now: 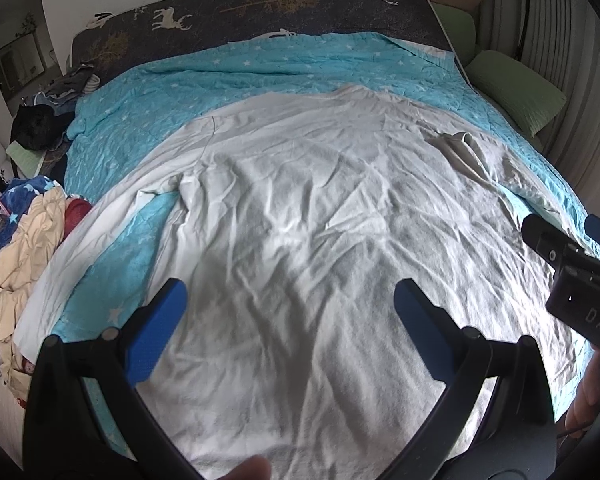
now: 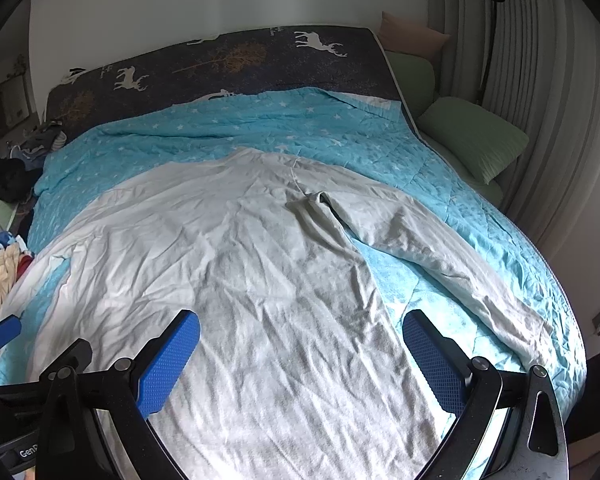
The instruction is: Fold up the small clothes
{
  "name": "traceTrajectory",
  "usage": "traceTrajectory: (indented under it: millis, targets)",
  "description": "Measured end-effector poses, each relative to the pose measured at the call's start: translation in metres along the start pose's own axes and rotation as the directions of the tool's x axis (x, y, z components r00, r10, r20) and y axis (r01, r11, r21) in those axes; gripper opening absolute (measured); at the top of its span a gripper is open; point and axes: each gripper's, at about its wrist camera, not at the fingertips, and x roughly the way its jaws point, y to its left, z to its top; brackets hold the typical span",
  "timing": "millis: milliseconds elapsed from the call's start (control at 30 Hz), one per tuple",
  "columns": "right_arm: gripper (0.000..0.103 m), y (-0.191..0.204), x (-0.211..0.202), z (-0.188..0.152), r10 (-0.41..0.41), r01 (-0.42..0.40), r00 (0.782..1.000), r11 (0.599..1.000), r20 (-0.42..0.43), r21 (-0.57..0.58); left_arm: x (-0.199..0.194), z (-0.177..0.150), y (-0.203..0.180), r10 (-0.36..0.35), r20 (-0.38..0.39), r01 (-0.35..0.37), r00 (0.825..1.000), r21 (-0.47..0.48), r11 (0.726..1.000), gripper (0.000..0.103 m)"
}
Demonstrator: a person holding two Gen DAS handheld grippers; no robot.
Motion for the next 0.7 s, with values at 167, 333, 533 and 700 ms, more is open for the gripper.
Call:
traceTrajectory:
  millis: [167, 333, 533, 700]
  targets:
    - [0.103, -0.0007, 0.0005, 0.0007, 0.000, 0.000, 1.000, 1.000, -0.002, 0.008, 0.0034, -0.0026, 0.0004, -0.021, -0.023, 0.021, 1.000, -0.007, 1.000, 0.103]
    - [0.103, -0.0015, 0.0014, 0.0006, -0.002, 0.002, 1.000, 1.000, -0.004, 0.010, 0.0048, -0.0045, 0.0024, -0.037, -0.033, 0.036, 0.999, -0.022, 0.999, 0.103]
    - [0.103, -0.0007, 0.0029, -0.0007, 0.007, -0.007, 1.000, 1.000, -0.006, 0.003, 0.0040, -0.0053, 0.0055, -0.050, -0.035, 0.048, 0.998, -0.043, 0.998, 0.103]
    - [0.103, -0.0006, 0.0037, -0.0027, 0.009, -0.009, 1.000, 1.000, -0.008, 0.004, 0.0029, -0.0051, 0.0085, -0.049, -0.022, 0.048, 0.999, -0.055, 0.997, 0.103]
